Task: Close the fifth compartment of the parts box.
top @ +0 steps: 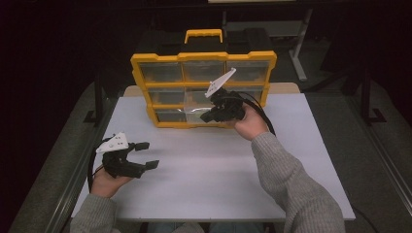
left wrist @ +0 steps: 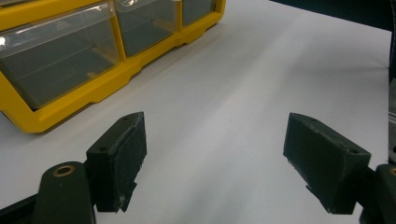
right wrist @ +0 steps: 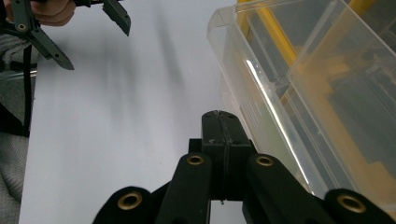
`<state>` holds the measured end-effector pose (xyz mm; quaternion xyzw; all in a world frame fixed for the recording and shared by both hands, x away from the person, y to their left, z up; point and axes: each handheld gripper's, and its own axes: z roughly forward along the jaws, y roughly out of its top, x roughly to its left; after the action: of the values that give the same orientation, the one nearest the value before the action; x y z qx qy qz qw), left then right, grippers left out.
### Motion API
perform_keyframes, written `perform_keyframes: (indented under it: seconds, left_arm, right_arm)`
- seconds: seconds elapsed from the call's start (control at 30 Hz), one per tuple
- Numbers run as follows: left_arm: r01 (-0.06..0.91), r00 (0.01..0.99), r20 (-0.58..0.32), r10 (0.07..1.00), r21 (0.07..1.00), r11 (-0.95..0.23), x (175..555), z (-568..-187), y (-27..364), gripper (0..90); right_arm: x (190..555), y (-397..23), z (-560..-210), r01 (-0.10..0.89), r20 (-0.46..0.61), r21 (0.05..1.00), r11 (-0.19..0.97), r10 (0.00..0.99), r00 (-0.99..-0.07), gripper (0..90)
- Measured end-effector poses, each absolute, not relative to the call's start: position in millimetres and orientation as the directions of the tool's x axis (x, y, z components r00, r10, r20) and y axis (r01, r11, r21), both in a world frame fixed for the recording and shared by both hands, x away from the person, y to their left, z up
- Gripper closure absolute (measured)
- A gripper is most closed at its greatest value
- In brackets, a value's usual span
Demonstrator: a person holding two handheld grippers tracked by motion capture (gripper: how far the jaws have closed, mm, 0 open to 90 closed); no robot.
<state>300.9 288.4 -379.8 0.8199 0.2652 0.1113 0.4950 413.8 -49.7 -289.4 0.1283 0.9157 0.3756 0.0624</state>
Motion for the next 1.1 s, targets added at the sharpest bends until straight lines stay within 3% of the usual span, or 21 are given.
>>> perform_keyframes:
  seconds: [1.1]
  left_arm:
    - [0.323,0.835,-0.072,0.546,0.866,-0.381,300,-378,292,21.2]
  right_arm:
    - [430,-41,-291,0.2,-0.025,0.694,0.692,0.301,-0.953,88.8]
